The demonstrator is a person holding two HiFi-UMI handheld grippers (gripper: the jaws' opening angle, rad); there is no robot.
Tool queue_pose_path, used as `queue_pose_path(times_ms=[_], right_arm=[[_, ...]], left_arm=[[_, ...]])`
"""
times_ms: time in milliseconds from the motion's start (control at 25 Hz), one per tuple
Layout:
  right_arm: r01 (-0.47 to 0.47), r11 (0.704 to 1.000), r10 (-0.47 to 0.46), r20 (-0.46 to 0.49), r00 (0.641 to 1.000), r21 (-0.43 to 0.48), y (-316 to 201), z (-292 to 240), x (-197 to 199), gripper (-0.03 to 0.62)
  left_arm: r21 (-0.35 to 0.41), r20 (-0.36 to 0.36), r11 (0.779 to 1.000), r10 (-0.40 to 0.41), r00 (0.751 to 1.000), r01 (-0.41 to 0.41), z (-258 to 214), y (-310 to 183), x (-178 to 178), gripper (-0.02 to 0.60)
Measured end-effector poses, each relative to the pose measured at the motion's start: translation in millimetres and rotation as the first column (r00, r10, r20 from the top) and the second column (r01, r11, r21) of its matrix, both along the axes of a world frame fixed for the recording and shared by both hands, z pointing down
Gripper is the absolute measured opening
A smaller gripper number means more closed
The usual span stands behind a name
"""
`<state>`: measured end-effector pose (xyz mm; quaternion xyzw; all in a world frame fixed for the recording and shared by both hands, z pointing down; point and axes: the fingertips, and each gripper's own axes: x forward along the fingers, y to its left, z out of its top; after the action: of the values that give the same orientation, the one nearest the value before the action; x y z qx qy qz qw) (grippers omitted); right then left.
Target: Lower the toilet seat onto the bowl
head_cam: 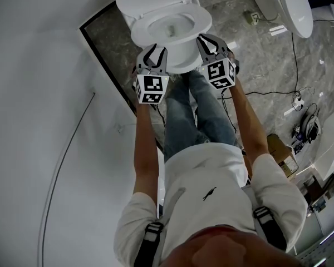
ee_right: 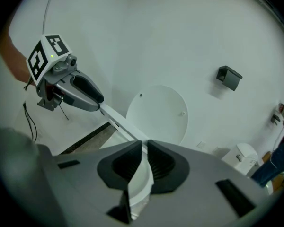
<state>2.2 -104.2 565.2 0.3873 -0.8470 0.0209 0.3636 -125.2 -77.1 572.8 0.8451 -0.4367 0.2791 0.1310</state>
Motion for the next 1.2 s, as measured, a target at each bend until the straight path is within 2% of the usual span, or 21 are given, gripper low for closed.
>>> queue_pose_path(times_ms=[920, 1200], right_arm=[[0.038, 0.991, -0.041, -0.016, 0.999, -0.127, 53.7, 43.2, 13.2, 0.054], [0.061, 0.981, -0.065, -0.016, 0.998, -0.186, 73.9, 58.7, 18.9, 0.054]], left_arm=[[-0.116, 0.002, 0.993, -0.021, 1.0, 0.021, 40.7, 54.9, 14.8, 0.124], [-0.167, 0.008, 0.984, -0.058, 0.998, 0.059, 55.6, 74.6, 21.5, 0.124]])
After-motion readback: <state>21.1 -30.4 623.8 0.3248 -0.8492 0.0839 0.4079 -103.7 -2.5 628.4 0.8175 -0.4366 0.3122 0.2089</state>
